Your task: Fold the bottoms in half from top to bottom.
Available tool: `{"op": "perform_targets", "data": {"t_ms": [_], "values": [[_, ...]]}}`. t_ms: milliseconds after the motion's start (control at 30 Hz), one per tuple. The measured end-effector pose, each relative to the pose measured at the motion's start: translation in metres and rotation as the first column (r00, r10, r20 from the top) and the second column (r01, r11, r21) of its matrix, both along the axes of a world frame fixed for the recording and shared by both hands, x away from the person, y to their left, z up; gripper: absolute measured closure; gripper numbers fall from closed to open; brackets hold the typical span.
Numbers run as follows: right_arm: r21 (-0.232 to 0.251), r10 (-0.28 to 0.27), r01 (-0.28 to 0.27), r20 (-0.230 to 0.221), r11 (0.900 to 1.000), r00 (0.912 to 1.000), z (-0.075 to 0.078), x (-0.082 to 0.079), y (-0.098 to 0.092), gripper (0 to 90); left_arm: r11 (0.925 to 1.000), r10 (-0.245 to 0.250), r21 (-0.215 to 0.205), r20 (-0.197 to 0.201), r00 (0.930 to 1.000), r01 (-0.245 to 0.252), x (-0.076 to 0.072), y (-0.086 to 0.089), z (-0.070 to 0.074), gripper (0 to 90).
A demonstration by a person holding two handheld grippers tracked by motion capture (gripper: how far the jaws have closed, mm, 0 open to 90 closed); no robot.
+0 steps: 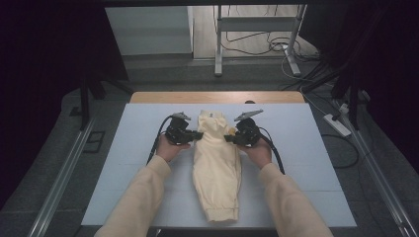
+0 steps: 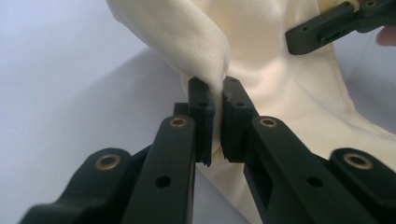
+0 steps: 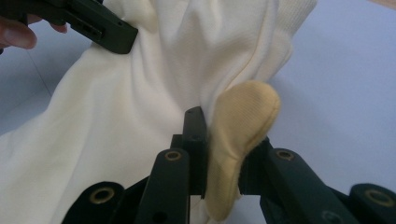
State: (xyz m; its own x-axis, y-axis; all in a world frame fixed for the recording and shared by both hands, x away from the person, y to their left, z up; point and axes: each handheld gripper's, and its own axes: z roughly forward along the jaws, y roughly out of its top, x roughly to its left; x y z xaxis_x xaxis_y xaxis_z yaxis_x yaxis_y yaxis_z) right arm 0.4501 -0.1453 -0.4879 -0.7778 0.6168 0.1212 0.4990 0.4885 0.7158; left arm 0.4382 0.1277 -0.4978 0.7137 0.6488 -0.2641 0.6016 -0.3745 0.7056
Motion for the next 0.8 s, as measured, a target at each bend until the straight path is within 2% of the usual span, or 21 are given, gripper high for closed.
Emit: {"op": "perform_targets", "data": {"t_ms": [800], "values": [[0.006,0.000,0.000,0.007,1.000,1.0000,0.0033,-0.0025,-0.0034,76.2,0.9999,-0.005,-0.014,0.008,1.0000,0.005,-0.0009,-0.0005,0.0044,83.8]]}}
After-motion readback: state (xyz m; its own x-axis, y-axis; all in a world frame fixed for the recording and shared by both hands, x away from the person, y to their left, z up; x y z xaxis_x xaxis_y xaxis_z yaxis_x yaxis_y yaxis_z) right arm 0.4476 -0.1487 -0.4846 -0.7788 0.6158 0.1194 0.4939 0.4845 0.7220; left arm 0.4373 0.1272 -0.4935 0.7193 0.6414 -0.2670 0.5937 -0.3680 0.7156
